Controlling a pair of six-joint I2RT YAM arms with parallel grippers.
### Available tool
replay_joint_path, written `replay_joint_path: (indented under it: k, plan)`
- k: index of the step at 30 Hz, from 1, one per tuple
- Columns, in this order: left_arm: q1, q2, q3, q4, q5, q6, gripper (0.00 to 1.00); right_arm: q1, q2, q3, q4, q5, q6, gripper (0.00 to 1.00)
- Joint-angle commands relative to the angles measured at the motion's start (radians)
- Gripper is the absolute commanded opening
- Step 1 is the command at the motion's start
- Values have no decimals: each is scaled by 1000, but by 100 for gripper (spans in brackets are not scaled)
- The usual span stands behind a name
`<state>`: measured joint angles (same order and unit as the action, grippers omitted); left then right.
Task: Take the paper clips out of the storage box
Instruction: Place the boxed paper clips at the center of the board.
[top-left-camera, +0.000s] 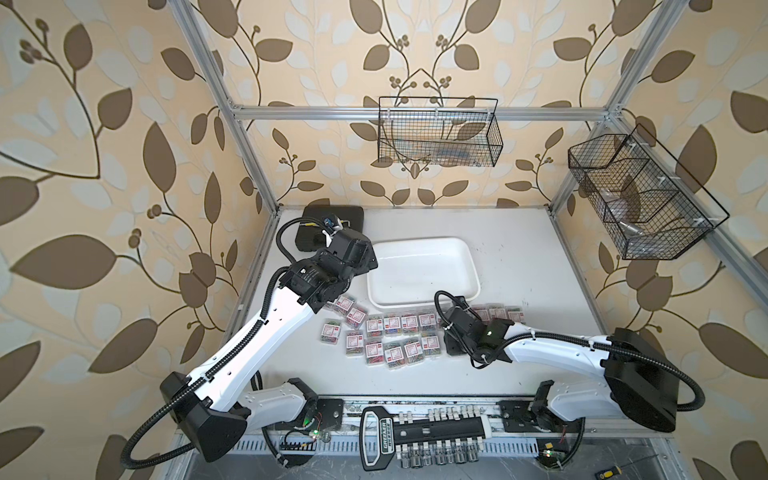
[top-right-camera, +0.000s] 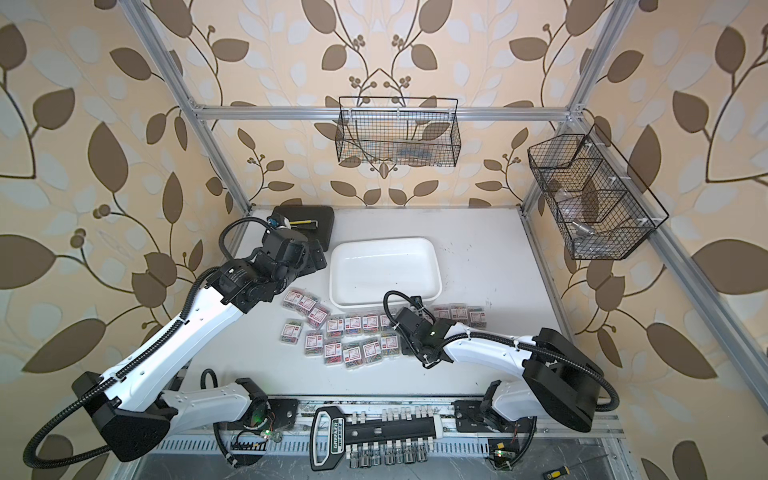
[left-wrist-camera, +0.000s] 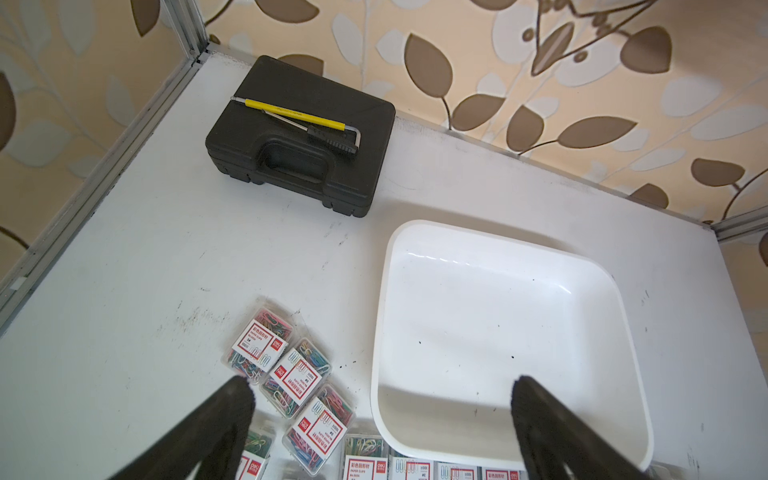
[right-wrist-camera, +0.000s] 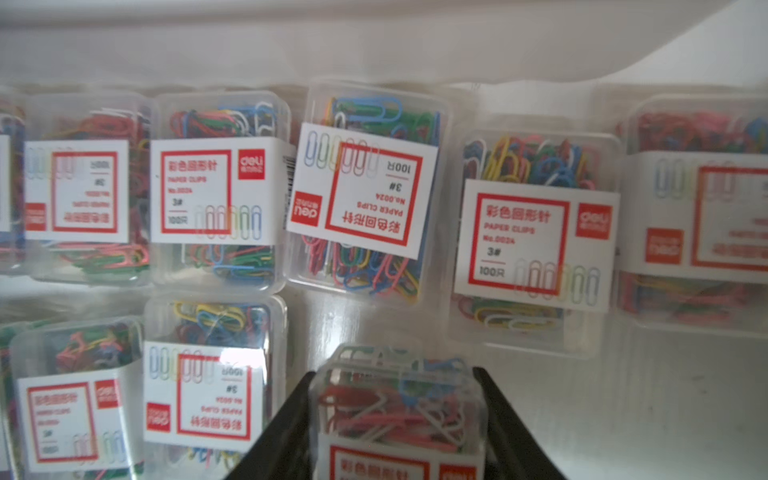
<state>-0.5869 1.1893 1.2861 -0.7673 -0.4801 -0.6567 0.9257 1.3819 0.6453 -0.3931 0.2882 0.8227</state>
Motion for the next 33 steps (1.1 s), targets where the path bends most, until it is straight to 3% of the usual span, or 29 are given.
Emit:
replay_joint_path:
  k: [1,13,18,24,29,33]
  plan:
    - [14,4,29,-3,-21,-6,99,4,23,-4,43,-17,17,52]
    - [15,10,38,-8,-24,7,99,1,35,14,56,-27,5,59]
    - [14,14,37,3,-21,3,99,-8,14,18,39,-29,-10,69]
    - [15,19,39,15,-47,11,99,-35,-96,24,-41,-3,-16,64]
    - [14,-11,-24,108,-88,72,99,-102,-245,73,-162,52,-27,65]
    - [15,-85,-146,250,-215,222,99,-252,-351,142,-265,139,-41,71]
